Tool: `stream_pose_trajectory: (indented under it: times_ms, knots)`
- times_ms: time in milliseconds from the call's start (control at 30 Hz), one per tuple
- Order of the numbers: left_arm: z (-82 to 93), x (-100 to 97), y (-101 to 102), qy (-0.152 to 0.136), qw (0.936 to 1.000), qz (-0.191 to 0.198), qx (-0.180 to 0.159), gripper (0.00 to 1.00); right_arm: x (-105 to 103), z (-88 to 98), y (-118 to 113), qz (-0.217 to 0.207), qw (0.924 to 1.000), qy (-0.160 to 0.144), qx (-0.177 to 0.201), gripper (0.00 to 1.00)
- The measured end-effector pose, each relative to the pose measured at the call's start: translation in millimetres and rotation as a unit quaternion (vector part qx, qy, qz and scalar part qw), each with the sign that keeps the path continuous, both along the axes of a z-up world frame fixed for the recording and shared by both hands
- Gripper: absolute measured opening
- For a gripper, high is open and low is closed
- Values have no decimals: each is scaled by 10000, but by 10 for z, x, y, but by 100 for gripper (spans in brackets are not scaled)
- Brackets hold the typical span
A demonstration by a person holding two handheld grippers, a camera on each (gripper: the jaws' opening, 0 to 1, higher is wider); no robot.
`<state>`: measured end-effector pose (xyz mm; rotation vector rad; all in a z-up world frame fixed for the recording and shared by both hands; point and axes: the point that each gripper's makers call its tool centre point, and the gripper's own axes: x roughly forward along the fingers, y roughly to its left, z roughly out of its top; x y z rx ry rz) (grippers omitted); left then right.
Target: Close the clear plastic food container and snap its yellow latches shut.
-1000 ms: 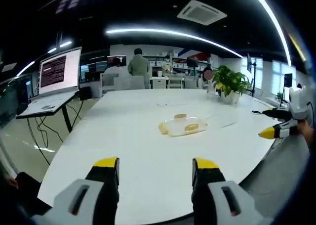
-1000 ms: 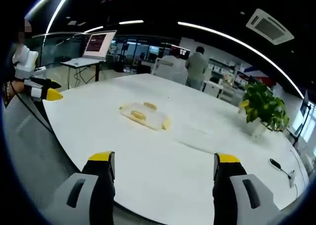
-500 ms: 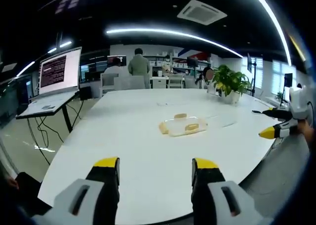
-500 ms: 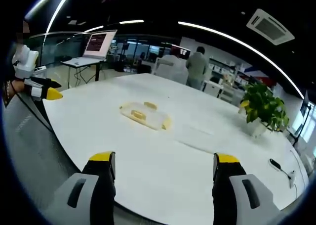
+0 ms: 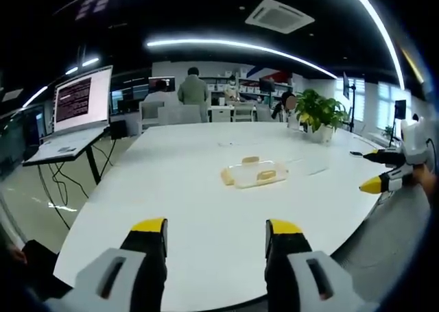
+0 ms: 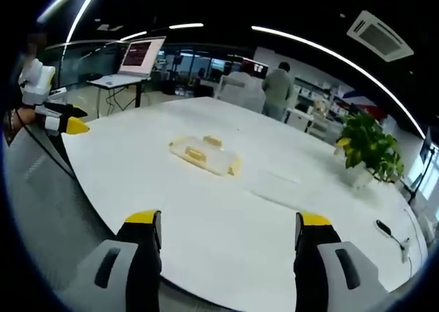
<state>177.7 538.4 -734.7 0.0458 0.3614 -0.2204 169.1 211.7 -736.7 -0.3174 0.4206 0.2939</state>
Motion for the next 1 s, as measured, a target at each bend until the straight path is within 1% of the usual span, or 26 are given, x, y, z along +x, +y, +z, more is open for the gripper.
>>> stream_pose_trajectory:
  times_ms: [100,267,367,467,633,733,767,1000]
  knots:
    - [-16,-6,-10,45,10000,-53,44,51,-8,-17,2,9,10000,51,-68,77]
    - [-7,-1,-17,12,10000,-71,30,50,-14,-23,4,4,9999,87,-94,76]
    - [-24,-4,-30,60,9999,-116,27,48,-12,-13,3,-9,9999,64,-80,76]
    - [-26,-1,-27,61,9999,-110,39,47,-10,-1,-1,-26,10000,37,-69,76]
    - [-29,2,-16,57,9999,-92,103,49,-5,11,-19,-59,9999,-8,-95,76]
    - [-32,2,-15,73,9999,-78,83,48,-4,22,-15,-45,10000,-43,-62,76]
    - [-19,7,-10,32,9999,-62,85,49,-3,22,-15,-38,10000,-49,-67,76]
    - [-7,5,-15,8,10000,-59,53,55,-9,8,-6,8,10000,-15,-93,74]
